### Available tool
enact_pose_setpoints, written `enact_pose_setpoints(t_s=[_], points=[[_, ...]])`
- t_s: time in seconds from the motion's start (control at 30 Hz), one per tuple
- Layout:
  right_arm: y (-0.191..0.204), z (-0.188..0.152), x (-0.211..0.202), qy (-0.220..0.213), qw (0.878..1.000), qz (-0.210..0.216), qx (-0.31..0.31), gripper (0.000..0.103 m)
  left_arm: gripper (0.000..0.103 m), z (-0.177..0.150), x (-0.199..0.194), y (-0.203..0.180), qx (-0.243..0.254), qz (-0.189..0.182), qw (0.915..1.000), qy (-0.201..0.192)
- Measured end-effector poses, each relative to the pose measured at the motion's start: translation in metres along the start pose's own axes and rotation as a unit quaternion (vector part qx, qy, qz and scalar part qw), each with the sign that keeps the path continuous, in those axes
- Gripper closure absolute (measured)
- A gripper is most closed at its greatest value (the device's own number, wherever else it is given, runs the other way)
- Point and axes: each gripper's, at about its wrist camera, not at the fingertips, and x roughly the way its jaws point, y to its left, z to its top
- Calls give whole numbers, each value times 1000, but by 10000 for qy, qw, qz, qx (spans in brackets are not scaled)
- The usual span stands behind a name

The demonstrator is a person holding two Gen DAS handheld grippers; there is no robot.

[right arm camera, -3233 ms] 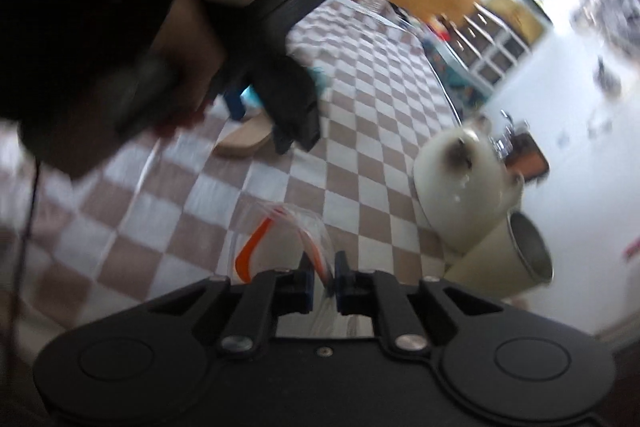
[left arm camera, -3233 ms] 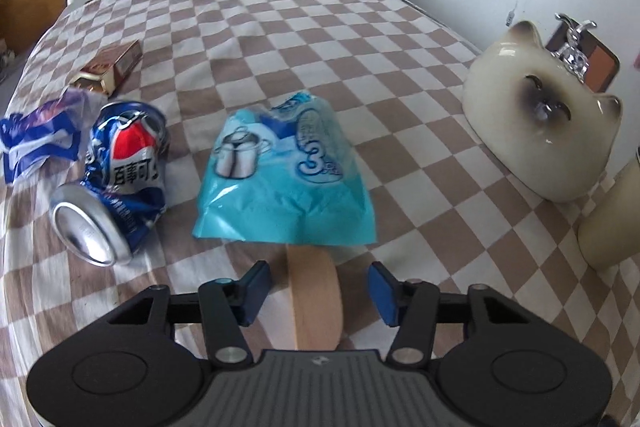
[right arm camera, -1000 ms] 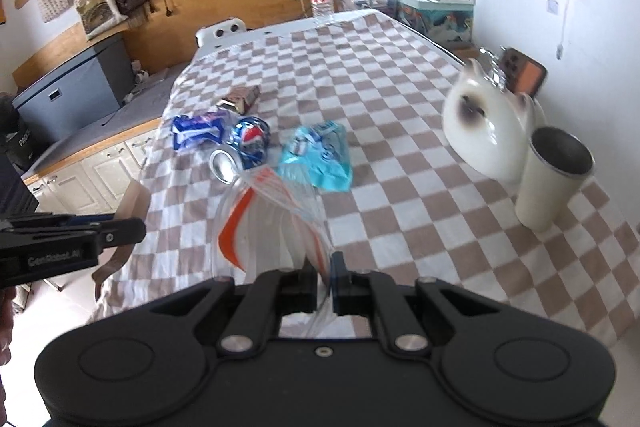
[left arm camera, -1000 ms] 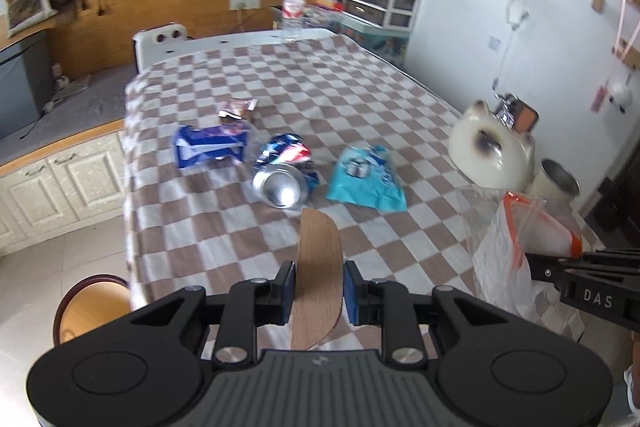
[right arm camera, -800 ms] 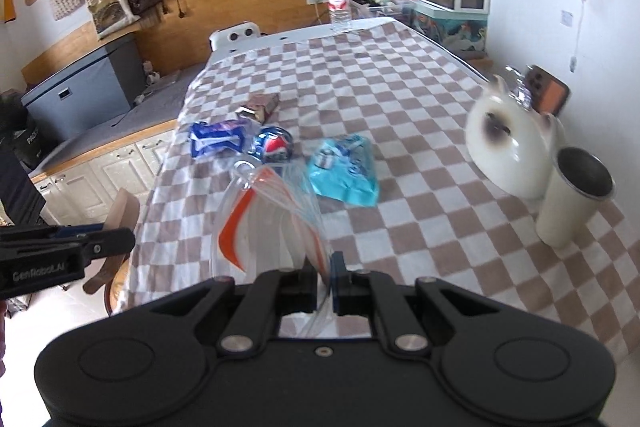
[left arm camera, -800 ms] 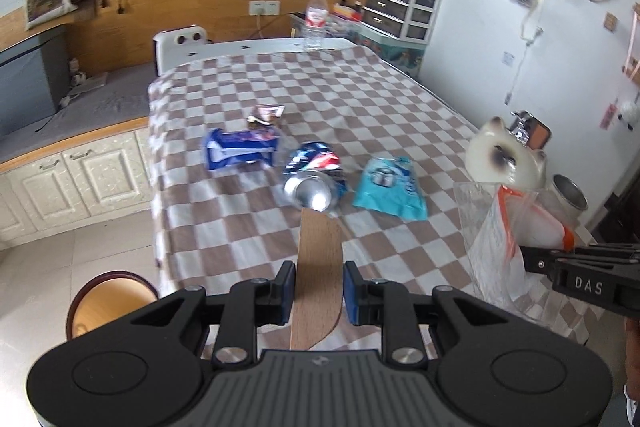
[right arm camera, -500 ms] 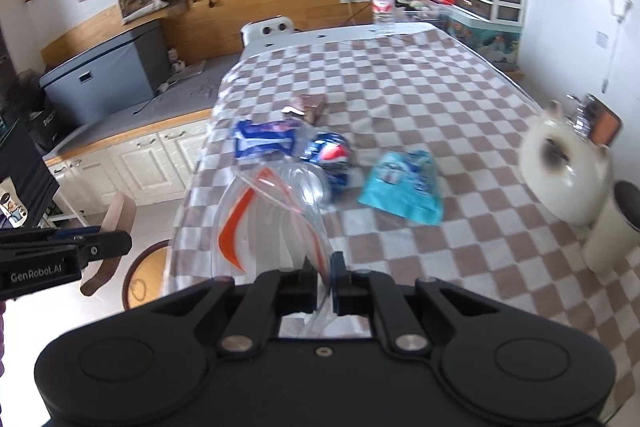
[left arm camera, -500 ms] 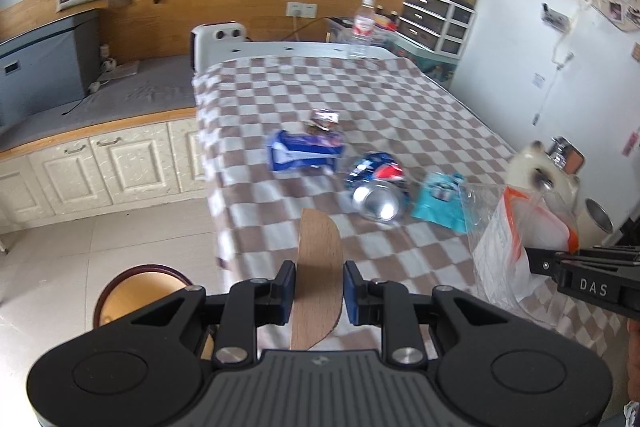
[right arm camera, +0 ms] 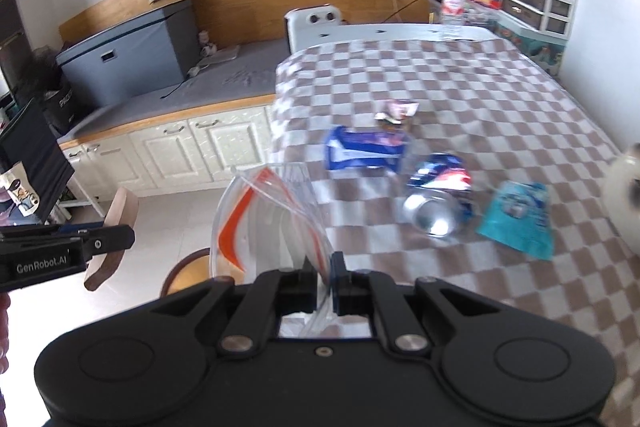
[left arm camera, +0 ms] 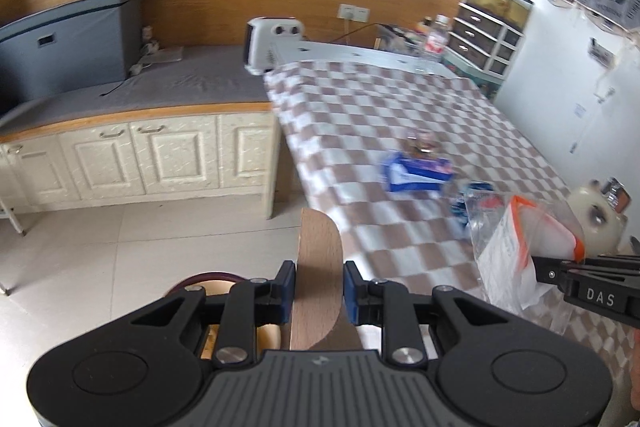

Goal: Collect trash
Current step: 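Carry the wooden stick and zip bag with both grippers over the bin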

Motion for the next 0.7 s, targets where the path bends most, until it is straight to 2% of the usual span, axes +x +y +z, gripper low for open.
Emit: enact_pose_setpoints(t_s=[0.33,0.53,0.7], points=[[76,21,61,304,9993,170,-107,96,76,8,31,98,-535,256,9979,277],[109,25,106,651,9975,246,-156,96,76,2,78,148,-936,219,9922,795],[127,23,150,996,9944,260,-232,96,76,-11,130,171,-1122,191,9842,1354]])
